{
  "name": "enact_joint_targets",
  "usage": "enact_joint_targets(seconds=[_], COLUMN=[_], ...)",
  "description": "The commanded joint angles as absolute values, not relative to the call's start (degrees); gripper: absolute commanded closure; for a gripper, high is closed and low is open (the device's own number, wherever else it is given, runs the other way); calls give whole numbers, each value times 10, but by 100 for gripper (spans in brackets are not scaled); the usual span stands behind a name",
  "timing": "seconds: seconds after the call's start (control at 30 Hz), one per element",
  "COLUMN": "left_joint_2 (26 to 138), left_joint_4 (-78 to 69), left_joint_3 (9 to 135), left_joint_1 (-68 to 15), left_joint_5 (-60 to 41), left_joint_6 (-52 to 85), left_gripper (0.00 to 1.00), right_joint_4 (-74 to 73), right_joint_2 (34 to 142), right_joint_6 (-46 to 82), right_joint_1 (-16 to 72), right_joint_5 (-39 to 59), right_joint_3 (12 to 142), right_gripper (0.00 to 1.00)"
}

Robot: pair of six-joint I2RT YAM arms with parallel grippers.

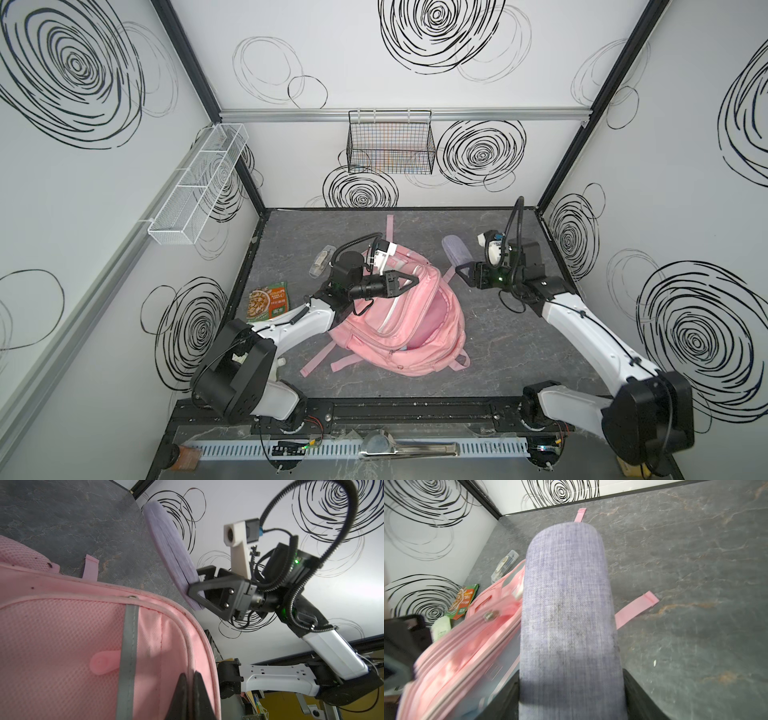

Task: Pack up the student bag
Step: 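Lift the glasses case with the right gripper and carry it to the backpack opening, then lower the glasses case into the backpack compartment and open the right gripper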

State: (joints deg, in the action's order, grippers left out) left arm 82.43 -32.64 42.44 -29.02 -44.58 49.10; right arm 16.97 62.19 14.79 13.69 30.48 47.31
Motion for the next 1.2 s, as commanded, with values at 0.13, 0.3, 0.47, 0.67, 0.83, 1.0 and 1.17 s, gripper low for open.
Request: enact_joint_targets(seconds=[0.13,0.3,0.47,0.67,0.83,1.0,1.17], left_joint_2=[800,796,790,788,792,794,798], left_joint_4=[-403,-405,-403,-406,-409,-416,-415], left_joint_3=[417,418,416,414,414,414,412], left_joint_1=[-266,-268,-273,-278,-278,-280,-290], left_joint_5=[-433,-435,-431,-431,-431,-436,-433], left_joint_6=[506,505,495,492,497,502,501], left_gripper=[100,100,100,100,100,100,100], right_joint_4=[240,243,178,138,151,145,106], right_joint_2=[455,426,461,524,506,464,540], right_joint_6=[261,323,349,362,367,357,332], right_joint_1=[208,271,342,359,357,355,355], right_joint_5=[275,276,239,231,223,220,240], right_joint_3=[399,364,348,328,303,279,318], right_gripper=[61,63,63,62,63,63,62])
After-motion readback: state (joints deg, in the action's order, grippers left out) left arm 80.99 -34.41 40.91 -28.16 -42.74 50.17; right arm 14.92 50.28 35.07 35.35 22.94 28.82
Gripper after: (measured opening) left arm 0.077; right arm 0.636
